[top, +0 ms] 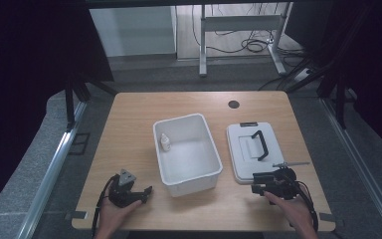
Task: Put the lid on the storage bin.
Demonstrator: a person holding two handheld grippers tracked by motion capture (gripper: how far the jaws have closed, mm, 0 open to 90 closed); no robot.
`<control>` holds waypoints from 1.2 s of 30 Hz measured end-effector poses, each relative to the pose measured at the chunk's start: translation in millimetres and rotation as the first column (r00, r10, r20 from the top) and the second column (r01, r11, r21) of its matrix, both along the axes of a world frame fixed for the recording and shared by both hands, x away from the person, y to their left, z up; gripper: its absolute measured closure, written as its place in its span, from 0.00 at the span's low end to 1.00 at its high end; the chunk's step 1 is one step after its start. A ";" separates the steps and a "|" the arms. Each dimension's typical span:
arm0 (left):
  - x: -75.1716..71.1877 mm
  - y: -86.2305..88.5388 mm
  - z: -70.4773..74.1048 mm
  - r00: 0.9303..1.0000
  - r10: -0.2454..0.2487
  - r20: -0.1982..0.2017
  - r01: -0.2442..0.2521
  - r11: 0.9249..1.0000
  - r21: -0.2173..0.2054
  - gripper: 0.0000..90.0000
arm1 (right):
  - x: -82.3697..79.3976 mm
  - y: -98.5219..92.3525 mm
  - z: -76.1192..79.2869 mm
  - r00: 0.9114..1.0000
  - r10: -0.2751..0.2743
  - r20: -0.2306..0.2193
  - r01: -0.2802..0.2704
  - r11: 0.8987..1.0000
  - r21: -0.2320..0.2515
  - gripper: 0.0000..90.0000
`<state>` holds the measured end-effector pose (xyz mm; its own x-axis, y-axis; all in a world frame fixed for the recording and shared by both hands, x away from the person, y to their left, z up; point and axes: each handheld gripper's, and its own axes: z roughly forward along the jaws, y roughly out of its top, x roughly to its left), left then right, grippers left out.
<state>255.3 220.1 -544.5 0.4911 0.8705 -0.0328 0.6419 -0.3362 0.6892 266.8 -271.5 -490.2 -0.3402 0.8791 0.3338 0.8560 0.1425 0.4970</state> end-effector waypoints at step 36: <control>-0.5 -0.3 -0.1 1.000 0.003 0.000 -0.003 1.000 0.000 0.18 | 23.0 -2.7 55.2 0.997 -0.068 0.022 0.067 0.997 0.030 0.44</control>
<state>254.8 219.8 -544.6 0.4887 0.8718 -0.0329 0.6427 -0.3343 0.6893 289.8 -274.2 -434.9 -0.2881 0.8902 0.3530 0.8515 0.0696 0.5197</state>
